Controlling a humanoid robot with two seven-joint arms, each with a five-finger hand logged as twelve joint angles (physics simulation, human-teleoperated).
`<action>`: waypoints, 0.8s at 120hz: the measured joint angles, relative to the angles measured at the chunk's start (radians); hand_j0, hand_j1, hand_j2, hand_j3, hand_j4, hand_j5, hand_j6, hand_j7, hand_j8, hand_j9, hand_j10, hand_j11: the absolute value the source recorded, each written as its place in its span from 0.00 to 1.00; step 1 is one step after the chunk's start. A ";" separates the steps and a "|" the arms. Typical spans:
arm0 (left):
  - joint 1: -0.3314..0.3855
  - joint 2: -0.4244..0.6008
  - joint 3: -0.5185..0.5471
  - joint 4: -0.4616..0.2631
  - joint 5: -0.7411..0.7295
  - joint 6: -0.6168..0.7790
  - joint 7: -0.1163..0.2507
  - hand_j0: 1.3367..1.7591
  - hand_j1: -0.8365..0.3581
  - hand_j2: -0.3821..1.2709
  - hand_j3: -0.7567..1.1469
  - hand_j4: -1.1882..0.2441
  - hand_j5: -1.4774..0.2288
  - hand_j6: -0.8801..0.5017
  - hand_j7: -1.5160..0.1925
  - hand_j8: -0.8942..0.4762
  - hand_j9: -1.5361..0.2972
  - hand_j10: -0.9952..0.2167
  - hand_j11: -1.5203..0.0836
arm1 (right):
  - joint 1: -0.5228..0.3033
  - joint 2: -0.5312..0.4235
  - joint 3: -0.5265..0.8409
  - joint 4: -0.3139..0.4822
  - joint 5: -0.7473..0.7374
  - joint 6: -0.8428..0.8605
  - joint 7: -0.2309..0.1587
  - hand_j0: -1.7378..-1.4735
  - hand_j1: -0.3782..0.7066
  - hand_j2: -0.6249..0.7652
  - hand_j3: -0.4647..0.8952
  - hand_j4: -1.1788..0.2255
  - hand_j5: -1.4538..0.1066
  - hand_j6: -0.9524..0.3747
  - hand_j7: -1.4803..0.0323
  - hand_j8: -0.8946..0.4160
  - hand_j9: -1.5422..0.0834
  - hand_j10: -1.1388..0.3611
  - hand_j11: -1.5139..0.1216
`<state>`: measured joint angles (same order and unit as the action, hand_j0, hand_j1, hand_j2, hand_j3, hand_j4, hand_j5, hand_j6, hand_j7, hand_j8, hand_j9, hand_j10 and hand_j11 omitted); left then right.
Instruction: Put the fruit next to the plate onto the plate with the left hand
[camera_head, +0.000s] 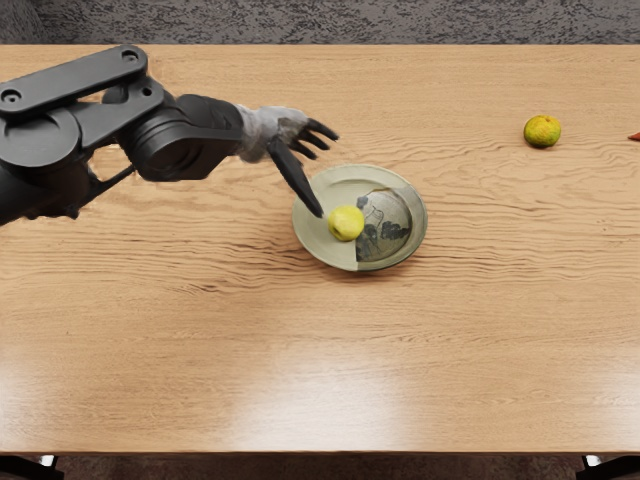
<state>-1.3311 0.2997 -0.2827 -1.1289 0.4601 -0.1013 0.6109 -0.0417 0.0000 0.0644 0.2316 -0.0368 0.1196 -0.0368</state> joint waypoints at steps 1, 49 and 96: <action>0.000 0.009 -0.007 0.000 -0.010 -0.020 0.000 0.76 0.85 0.27 0.40 0.72 0.74 0.54 0.76 0.56 0.72 0.70 0.82 | 0.000 0.000 0.000 0.000 0.000 0.000 0.000 0.30 0.04 0.45 0.34 0.83 0.92 0.71 0.97 0.67 0.94 0.75 0.91; 0.315 0.406 -0.281 0.001 -0.478 -0.496 0.000 0.76 0.92 0.24 0.40 0.78 0.81 0.58 0.83 0.60 0.78 0.76 0.89 | 0.000 0.000 0.000 0.000 0.000 0.000 0.000 0.30 0.04 0.45 0.34 0.83 0.92 0.71 0.97 0.67 0.94 0.75 0.91; 0.426 0.665 -0.291 0.006 -0.742 -0.510 0.000 0.76 0.98 0.23 0.40 0.82 0.86 0.63 0.88 0.65 0.83 0.81 0.94 | 0.000 0.000 0.000 0.003 0.000 0.001 0.000 0.30 0.04 0.45 0.34 0.83 0.92 0.71 0.97 0.67 0.94 0.75 0.91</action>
<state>-0.9047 0.9649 -0.5735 -1.1226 -0.2823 -0.6114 0.6109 -0.0418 0.0000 0.0644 0.2341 -0.0368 0.1210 -0.0368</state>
